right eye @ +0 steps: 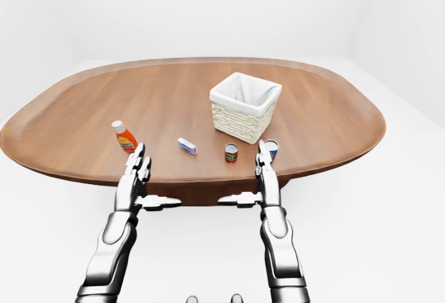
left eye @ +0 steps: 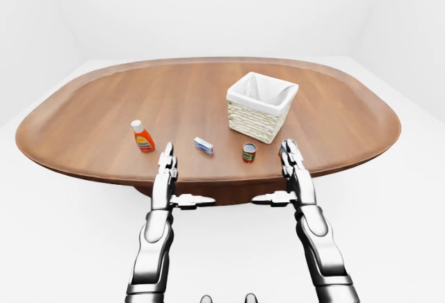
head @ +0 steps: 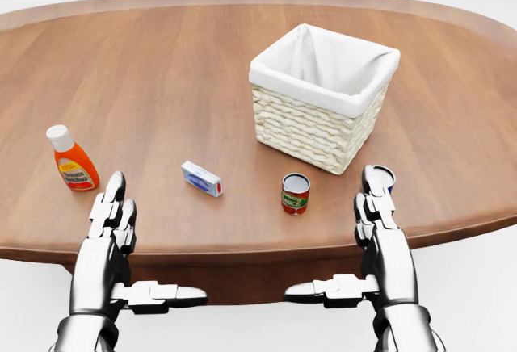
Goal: Pick up the ketchup, and put it in the basket.
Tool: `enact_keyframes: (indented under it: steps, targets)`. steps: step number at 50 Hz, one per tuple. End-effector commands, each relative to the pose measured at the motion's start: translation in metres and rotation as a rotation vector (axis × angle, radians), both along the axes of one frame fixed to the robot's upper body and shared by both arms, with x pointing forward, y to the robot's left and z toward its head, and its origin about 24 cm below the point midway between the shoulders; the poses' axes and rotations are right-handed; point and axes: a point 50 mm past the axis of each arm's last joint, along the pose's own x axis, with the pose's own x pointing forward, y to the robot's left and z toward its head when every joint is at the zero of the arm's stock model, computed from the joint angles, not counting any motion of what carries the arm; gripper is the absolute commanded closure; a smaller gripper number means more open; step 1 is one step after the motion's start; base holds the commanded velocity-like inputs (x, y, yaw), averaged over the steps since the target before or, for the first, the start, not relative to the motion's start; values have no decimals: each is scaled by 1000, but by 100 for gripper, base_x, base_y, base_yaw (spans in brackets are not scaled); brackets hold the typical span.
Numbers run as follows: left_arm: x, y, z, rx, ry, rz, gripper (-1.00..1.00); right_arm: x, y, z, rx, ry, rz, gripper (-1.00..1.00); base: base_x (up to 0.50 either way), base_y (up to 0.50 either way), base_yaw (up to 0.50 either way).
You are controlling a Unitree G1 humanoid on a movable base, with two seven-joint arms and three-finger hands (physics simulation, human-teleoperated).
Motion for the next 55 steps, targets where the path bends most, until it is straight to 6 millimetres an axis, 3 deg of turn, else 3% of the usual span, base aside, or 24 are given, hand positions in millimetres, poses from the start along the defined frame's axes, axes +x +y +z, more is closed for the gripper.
enact_keyframes:
  steps: [1,16,25,33,55]
  targets:
    - [-1,6,0,4,-1,-2,-100,0,-6,0,1,3,8,-100,0,0,0]
    - [-4,7,3,-3,-9,-6,-100,-4,-4,6,5,-26,25,-100,0,0,0]
    - [-35,12,27,-8,-83,-8,-100,-32,3,33,-33,-94,21,-100,0,0,0]
    - [-46,24,41,-24,-127,17,-100,-47,3,48,-41,-149,15,-100,0,0,0]
    - [-50,27,47,-27,-149,25,-100,-47,-2,49,-32,-161,-16,-100,0,0,0]
